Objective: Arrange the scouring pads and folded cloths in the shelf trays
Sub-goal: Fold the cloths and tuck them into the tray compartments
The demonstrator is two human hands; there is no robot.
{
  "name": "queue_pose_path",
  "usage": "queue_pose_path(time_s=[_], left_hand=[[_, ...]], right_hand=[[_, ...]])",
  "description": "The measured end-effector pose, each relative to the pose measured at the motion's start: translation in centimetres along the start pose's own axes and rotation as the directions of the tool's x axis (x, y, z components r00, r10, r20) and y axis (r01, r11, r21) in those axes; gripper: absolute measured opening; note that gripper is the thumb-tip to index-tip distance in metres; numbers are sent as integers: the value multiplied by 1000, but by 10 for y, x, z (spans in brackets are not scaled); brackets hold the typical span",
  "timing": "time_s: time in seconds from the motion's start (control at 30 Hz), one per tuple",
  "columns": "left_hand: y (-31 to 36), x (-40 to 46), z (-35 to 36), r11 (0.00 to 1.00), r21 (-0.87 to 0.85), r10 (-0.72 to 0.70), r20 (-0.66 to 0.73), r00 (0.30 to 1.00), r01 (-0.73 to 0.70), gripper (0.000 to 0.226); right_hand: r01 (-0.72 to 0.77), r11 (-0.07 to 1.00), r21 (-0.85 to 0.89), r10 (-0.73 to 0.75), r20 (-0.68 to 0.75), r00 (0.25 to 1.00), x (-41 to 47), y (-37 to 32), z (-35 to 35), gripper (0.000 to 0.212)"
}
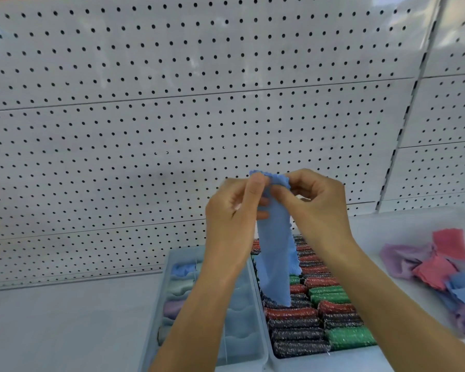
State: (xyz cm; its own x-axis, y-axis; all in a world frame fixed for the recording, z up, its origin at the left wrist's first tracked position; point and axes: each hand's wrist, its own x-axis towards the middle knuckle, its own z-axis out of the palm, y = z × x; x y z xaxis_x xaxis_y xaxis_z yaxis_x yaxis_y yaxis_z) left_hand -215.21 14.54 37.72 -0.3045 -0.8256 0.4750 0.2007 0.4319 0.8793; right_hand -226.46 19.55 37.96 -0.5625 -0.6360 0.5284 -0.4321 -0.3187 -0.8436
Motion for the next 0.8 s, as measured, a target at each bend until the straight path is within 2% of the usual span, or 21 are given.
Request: queue_pose_path(time_s=[0.03, 0.1, 0.2, 0.27, 0.33, 0.4, 0.43, 0.5, 0.57, 0.67, 0.73, 0.8], left_hand=[[-4, 3, -4, 996, 83, 31, -54, 998, -26, 19], [-12, 5, -9, 986, 164, -13, -52, 999, 22, 43], [-24, -3, -7, 988, 75, -139, 89, 986, 133, 76], [-30, -14, -4, 993, 53, -106, 90, 990, 102, 82], [-28, -19, 0, 997, 20, -80, 135, 988, 78, 74], [-18, -17, 5, 993, -53, -91, 180, 979, 102, 62], [-15, -14, 6, 994, -68, -79, 147, 986, 89, 57], [-9, -9, 5, 999, 18, 32, 16, 999, -33, 48], [-4, -8, 4, 988, 88, 127, 30, 991, -129, 40], [-4, -7, 8, 992, 84, 73, 198, 978, -91, 44], [-7, -3, 9, 990, 107, 68, 176, 982, -88, 35], [-8, 5, 7, 998, 53, 24, 127, 992, -31, 24]], right_hand=[[-12, 999, 31, 13, -5, 1000, 3, -2, -1, 3], [-52, 991, 121, 53, 1, 999, 10, -10, -5, 5], [-55, 988, 148, 55, 6, 998, 21, -20, -8, 10], [-18, 993, 115, 21, -29, 999, 26, -25, -6, 8], [2, 998, 63, 0, -42, 999, 30, -27, -4, 7], [-8, 1000, 16, 8, 4, 1000, 30, -28, -3, 6], [-19, 1000, -7, 19, 33, 999, 30, -28, -4, 6], [-44, 998, -45, 47, 65, 997, 29, -27, -5, 4], [-90, 995, -31, 91, 59, 994, 28, -28, -6, 5], [-185, 982, 40, 179, 111, 978, 25, -34, -9, 10], [-243, 965, 97, 218, 220, 951, 23, -38, -11, 24], [-246, 965, 87, 212, 287, 934, 21, -40, -14, 30]])
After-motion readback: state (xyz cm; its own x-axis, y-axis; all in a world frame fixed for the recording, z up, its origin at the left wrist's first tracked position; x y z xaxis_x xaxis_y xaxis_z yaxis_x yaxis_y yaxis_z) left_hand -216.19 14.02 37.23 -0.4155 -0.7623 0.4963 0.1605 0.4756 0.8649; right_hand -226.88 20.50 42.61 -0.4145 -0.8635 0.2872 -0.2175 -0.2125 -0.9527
